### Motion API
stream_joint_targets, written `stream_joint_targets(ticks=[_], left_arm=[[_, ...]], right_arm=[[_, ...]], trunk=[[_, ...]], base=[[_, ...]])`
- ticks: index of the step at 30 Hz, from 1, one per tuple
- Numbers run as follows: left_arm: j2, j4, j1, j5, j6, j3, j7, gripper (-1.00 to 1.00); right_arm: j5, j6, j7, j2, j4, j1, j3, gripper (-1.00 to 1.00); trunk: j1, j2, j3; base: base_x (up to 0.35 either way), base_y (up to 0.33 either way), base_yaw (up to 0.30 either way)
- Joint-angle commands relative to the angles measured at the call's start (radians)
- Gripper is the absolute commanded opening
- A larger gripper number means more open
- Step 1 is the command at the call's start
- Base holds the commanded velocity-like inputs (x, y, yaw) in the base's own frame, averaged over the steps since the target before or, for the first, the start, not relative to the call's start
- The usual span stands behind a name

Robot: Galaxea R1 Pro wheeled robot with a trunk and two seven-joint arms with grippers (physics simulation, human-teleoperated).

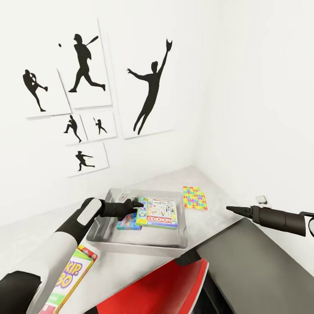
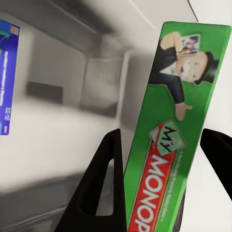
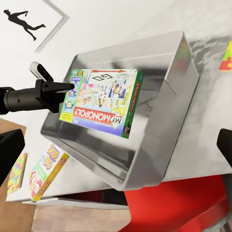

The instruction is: Put all the toys in the child's room - the three board games (two on the bed and one on the table), the two jigsaw puzzles on the table, and the tennis ball on the table - inside the toy box on the table in the child's room.

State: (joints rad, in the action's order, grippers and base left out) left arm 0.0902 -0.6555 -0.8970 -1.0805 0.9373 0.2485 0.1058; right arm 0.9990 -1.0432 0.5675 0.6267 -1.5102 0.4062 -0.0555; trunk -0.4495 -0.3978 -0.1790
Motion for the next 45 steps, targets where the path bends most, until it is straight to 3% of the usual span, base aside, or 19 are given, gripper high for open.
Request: stream_joint_targets(ticks=[1, 45], left_arm=[[0.001, 0.000, -0.001, 0.008, 0.000, 0.003, 0.010, -1.00], [-0.003, 0.070, -0.075, 0.010, 0.000, 0.005, 0.006, -1.00]], right_arm=[[-0.006, -0.004, 0.008, 0.000, 0.000, 0.001, -0.001, 1.00], [-0.003, -0.004, 0.008, 0.006, -0.003, 0.000, -0.001, 1.00]], trunk=[[-0.001, -0.002, -0.004], [-0.001, -0.002, -0.075]], base=[[0.000, 0.000, 0.000], [0.000, 0.000, 0.000]])
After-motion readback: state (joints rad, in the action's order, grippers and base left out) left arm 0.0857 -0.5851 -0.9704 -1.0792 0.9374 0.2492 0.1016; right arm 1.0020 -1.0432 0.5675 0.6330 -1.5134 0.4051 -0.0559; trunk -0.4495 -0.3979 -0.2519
